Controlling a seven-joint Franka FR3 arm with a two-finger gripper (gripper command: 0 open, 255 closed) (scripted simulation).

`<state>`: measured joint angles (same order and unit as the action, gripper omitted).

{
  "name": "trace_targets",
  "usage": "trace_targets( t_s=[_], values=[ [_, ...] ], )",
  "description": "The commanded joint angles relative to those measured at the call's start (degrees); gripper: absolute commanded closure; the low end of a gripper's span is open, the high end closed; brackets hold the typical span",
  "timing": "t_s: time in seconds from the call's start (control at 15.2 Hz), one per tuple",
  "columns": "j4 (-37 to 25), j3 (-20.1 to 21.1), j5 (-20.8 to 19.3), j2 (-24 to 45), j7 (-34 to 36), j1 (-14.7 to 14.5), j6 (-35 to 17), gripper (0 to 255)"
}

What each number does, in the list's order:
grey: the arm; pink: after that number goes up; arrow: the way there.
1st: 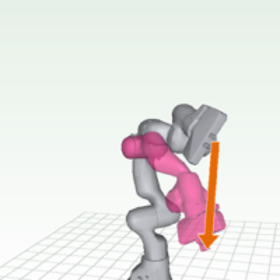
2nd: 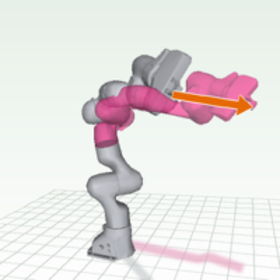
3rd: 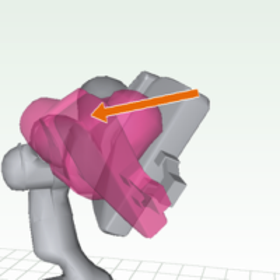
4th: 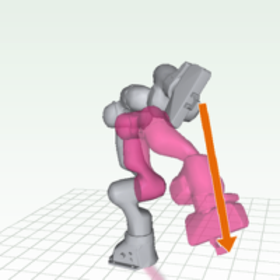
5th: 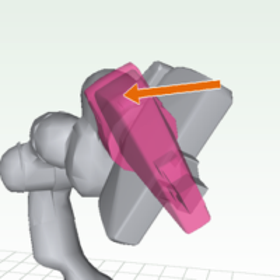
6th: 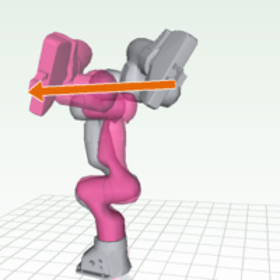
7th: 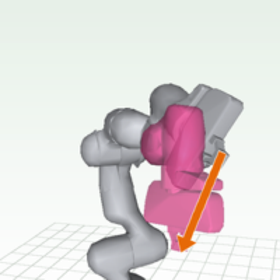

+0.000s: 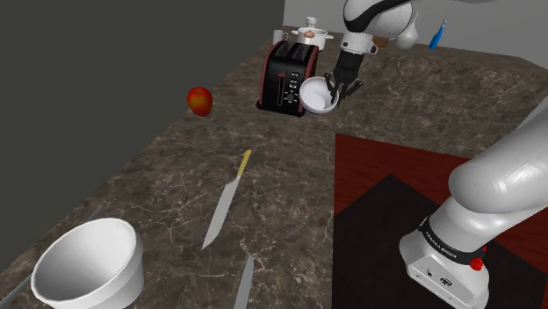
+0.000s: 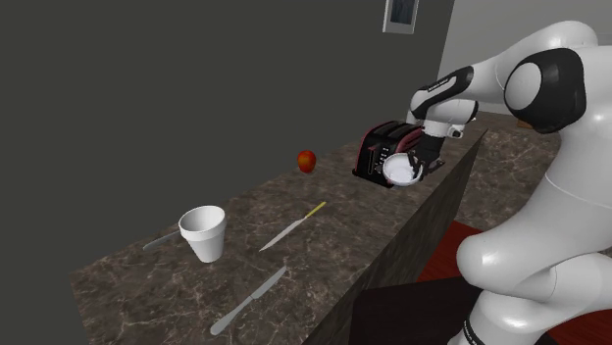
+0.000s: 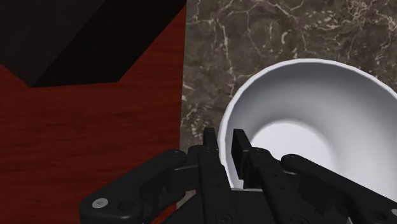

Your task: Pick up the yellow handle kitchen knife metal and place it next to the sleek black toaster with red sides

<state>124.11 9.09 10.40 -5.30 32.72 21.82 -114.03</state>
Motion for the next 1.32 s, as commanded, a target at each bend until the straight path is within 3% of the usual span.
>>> trace_targets(
  t_s=[0.0,0.66,1.19,1.25],
  values=[
    [1.15,0.07,0.08,0.5,-0.17,-0.06,-1.67,255],
    [5.15,0.3,0.27,4.03,-0.98,-0.25,-9.15,255],
    [5.15,0.26,0.27,4.03,-0.98,-0.28,-9.15,255],
    [5.18,0.27,0.28,3.99,-0.97,-0.28,-9.14,0]
  ],
)
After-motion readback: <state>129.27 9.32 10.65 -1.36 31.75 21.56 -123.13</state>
